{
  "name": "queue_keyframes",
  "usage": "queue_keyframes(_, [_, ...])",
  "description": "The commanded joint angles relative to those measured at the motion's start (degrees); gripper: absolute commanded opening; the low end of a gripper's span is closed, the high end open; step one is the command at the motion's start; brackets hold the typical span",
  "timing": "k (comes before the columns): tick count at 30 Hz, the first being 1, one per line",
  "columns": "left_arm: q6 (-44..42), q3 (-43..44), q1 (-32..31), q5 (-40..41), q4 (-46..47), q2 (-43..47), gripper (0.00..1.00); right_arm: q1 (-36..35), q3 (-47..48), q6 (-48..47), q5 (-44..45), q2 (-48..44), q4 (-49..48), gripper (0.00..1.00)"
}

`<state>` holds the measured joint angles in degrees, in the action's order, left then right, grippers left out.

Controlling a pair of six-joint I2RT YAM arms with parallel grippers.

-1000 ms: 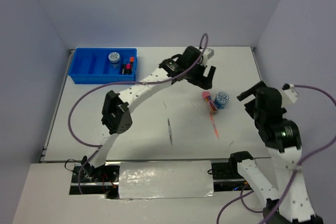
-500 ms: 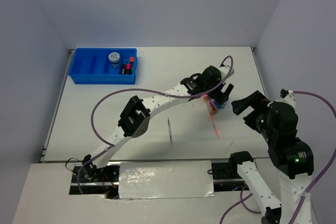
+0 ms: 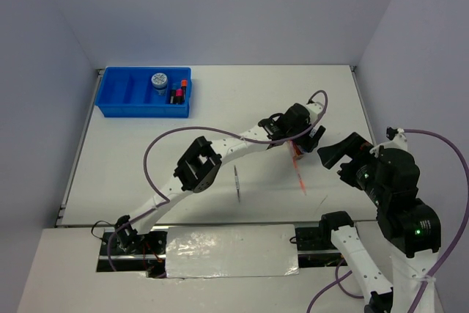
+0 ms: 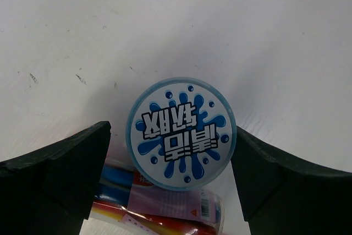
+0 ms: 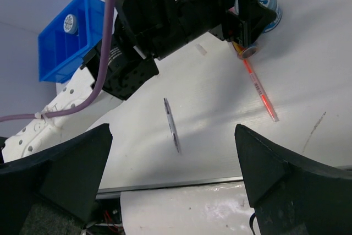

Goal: Sort the stationery into containers
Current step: Pick up the stationery from the center of the board.

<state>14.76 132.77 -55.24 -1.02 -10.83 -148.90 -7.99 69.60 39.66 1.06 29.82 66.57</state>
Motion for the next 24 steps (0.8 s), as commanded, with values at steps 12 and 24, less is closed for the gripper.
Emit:
queue_keyframes(12, [1.6, 4.2, 0.2, -1.2, 6.9, 0.6, 0.36, 0.2, -1.3, -2.8, -1.7, -0.4, -0.9, 1.0])
queue_keyframes(24, [7.6, -0.7, 10.7, 8.5, 5.2, 22.4, 0.02, 0.3, -3.8, -2.5, -2.6, -0.1, -7.1, 1.0])
